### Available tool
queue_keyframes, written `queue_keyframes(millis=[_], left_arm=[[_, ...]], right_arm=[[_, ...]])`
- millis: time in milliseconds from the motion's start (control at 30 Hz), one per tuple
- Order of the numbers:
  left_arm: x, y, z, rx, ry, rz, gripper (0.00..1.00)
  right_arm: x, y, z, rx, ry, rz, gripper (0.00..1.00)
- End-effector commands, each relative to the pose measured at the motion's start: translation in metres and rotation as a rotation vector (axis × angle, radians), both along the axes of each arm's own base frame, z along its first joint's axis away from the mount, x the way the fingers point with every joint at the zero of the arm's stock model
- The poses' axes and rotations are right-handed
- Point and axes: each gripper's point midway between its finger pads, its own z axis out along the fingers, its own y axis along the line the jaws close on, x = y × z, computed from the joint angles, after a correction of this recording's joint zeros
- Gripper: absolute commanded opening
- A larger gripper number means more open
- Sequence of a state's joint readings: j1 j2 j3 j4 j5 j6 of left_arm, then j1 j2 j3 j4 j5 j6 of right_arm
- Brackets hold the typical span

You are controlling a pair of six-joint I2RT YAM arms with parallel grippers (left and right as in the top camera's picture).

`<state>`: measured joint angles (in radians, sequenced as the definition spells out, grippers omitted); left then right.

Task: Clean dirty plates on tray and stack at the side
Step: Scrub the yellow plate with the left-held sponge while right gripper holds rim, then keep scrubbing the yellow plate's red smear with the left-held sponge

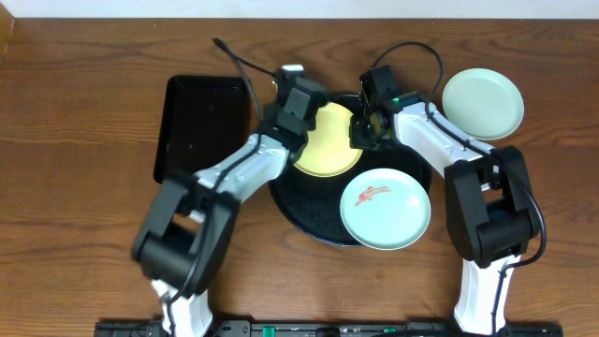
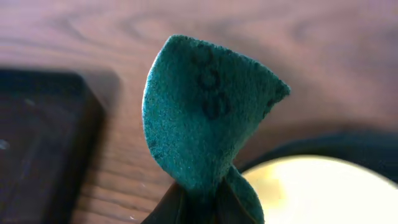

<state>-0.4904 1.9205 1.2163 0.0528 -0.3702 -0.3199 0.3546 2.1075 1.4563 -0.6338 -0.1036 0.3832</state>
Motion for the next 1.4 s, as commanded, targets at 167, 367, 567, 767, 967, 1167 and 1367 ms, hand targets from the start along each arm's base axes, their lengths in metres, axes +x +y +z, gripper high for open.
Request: queue_keyframes(millis=[167,367,567,767,967,1167,1367], left_arm=[[-0.037,-0.072,0.030,-0.384,0.139,-0.322,0.08],[-0.048,-0.074,-0.023,-0.410,0.296,-0.291,0.08],[-0.046,-0.052,-0.070,-0.493,0.415,-0.098,0.08],[-0.042,-0.035,-0.086,-0.482,0.436,-0.039,0.09],[-0.024,0.029,-0.091,-0.216,0.297,0.185,0.08],[-0.006,0.048,-0.076,-0.085,0.181,0.208,0.08],[0.017,0.039,-0.054,-0.150,0.057,0.199,0.08]], right_arm=[[-0.015,-0.007,-0.027,-0.079,0.056,0.007,0.01],[-0.015,-0.007,-0.027,-0.079,0.057,0.007,0.01],[-0.016,-0.008,-0.027,-0.080,0.061,0.007,0.01],[-0.017,-0.008,-0.028,-0.081,0.063,0.007,0.01],[-0.020,-0.009,-0.028,-0.087,0.076,0.007,0.01],[-0.021,-0.010,-0.028,-0.088,0.080,0.007,0.01],[-0.023,-0.009,-0.029,-0.092,0.088,0.010,0.01]])
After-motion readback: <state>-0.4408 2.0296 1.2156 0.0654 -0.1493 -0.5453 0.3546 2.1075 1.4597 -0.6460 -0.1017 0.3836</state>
